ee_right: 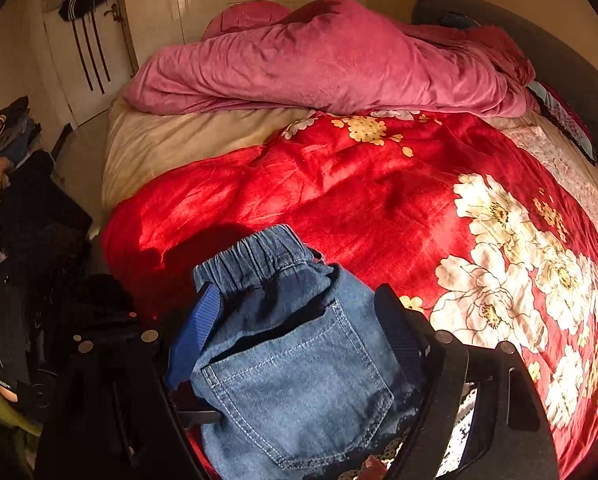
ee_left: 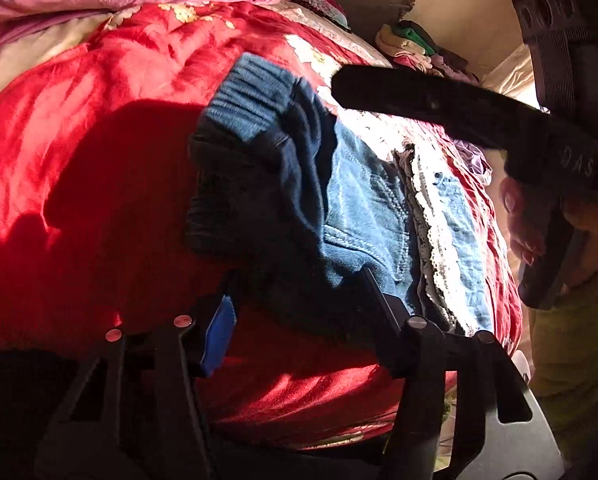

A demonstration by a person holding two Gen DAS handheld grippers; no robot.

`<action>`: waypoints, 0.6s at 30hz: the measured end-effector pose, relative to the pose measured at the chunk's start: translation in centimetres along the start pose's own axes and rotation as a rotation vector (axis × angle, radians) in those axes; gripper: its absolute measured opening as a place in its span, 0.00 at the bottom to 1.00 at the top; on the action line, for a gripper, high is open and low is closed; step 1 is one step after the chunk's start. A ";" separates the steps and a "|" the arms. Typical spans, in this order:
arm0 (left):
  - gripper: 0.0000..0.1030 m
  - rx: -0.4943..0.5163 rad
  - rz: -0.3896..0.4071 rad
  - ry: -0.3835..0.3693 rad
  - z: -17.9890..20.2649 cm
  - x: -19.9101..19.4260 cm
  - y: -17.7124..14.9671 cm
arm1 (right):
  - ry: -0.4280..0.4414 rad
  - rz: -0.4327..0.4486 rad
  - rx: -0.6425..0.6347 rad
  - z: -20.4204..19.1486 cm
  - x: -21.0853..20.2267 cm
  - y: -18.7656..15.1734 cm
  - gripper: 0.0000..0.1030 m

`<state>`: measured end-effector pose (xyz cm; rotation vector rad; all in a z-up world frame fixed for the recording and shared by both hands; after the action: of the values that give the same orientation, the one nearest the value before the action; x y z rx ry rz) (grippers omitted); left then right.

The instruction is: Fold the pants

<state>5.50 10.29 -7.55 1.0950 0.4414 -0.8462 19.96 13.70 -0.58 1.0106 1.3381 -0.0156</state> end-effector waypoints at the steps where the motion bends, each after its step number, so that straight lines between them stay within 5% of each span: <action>1: 0.47 -0.007 0.000 -0.008 -0.1 0.1 -0.1 | 0.005 -0.010 -0.003 -0.1 0.5 0.2 0.77; 15: 0.54 -0.032 0.014 -0.060 -0.3 0.3 -0.3 | 0.133 -0.166 0.038 0.0 8.2 1.2 0.77; 18: 0.57 -0.033 0.015 -0.069 -0.4 0.4 -0.3 | 0.208 -0.192 0.084 0.2 9.0 0.5 0.62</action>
<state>5.55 10.41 -8.14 1.0343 0.3881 -0.8578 23.10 18.57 -7.49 0.9707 1.6328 -0.1150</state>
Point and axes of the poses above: each gripper's, at about its wrist camera, not at the fingertips, and x roughly the way its jaws point, z to its right, y to its top, the point moved 5 cm from there along x, roughly the way its jaws point, and after that the axes turned 10 degrees about x, right-handed, at the moved point
